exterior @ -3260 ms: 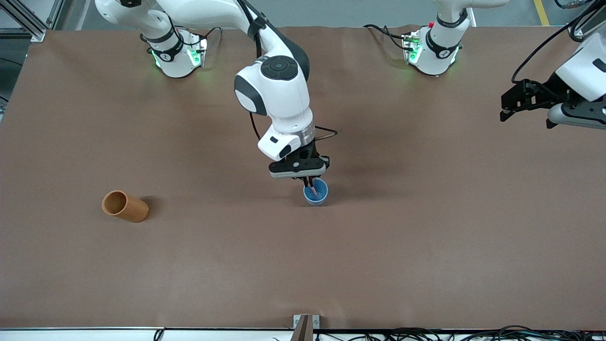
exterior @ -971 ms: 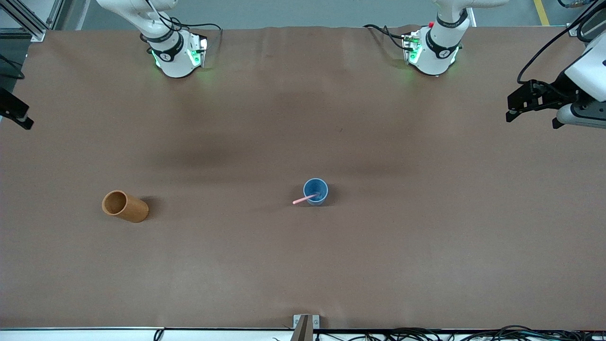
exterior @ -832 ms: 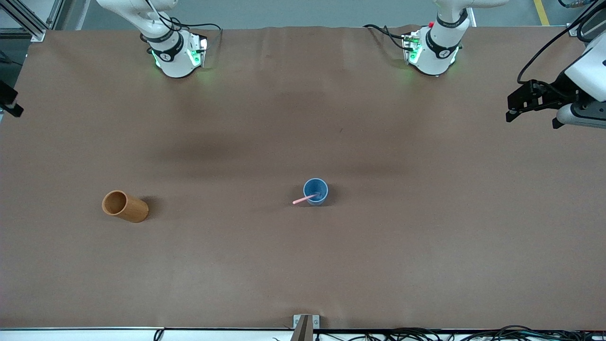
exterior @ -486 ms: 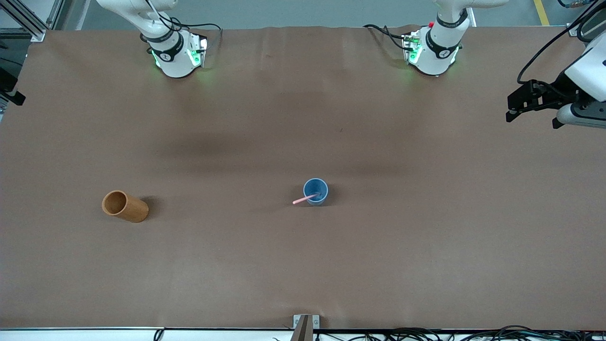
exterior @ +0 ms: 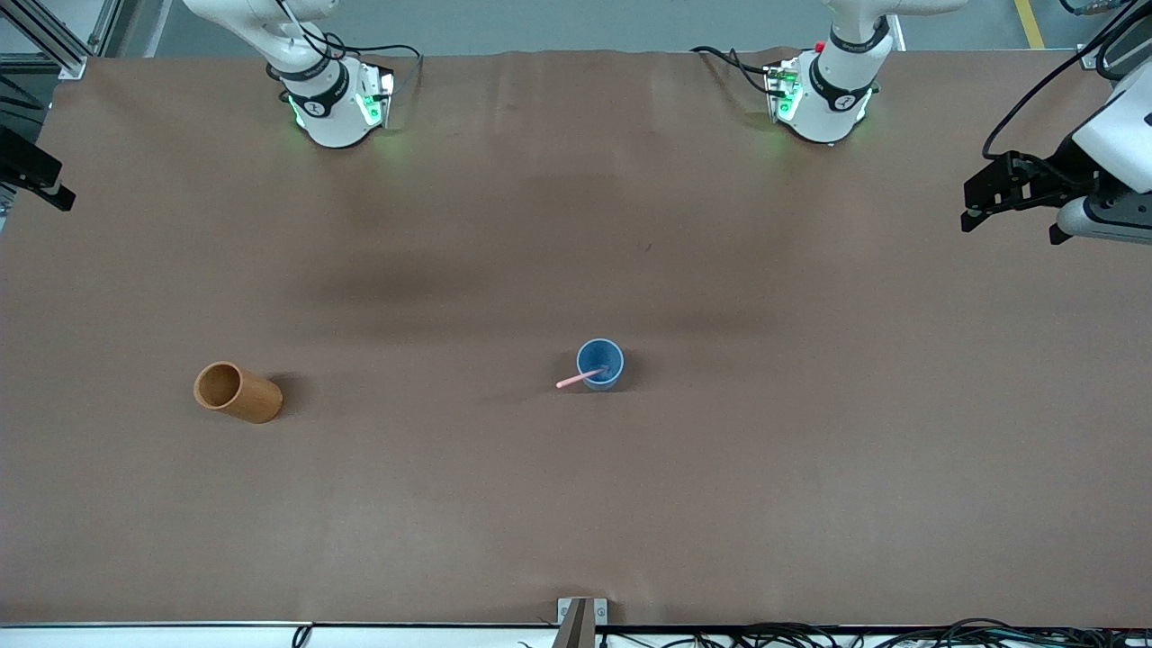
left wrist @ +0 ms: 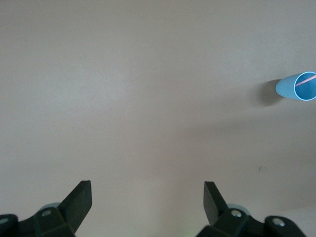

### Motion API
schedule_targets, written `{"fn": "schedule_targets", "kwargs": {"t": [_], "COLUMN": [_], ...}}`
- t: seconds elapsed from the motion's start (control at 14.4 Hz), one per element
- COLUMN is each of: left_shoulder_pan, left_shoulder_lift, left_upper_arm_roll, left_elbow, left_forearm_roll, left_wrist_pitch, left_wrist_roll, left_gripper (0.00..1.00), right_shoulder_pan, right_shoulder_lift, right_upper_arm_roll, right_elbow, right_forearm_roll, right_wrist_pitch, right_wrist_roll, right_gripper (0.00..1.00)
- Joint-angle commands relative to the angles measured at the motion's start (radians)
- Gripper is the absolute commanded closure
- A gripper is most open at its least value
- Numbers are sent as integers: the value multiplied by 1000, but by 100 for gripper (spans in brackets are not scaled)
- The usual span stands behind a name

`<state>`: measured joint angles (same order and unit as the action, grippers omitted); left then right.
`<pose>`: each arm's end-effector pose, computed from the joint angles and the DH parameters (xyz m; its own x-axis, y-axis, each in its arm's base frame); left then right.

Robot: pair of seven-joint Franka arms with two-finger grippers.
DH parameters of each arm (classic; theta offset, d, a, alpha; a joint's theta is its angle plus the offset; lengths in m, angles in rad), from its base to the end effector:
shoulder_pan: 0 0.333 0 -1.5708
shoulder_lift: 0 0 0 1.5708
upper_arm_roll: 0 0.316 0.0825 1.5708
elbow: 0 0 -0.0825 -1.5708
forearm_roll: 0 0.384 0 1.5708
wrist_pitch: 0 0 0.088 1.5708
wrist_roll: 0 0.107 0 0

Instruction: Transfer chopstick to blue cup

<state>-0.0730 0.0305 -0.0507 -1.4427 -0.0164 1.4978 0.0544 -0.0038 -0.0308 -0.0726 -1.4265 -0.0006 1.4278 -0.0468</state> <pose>0.5524 -0.0700 0.6611 0.9837 -0.1782 0.0256 -0.1787 -0.9838 0.0165 0.5263 -0.0412 0.6954 0.9990 -0.0297 0.0321 -0.0297 -0.9996 -0.0002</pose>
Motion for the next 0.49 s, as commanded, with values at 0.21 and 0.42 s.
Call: {"fn": "schedule_targets", "kwargs": {"t": [0.21, 0.42], "left_shoulder_pan": [7, 6], "left_shoulder_lift": [-4, -4], "left_upper_arm_roll": [-8, -8], "left_elbow": [10, 8], "left_forearm_roll": [9, 7], "left_wrist_pitch": [-16, -16], "left_wrist_roll": [-2, -4], "left_gripper": [0, 0], "right_shoulder_pan": [-7, -8], "right_shoulder_lift": [-9, -6], "right_upper_arm_roll": [2, 2], "right_elbow": [-14, -12], "right_forearm_roll": [10, 10], "right_wrist_pitch": [-7, 20], "right_wrist_roll": [-4, -7], "right_gripper": [0, 0]}}
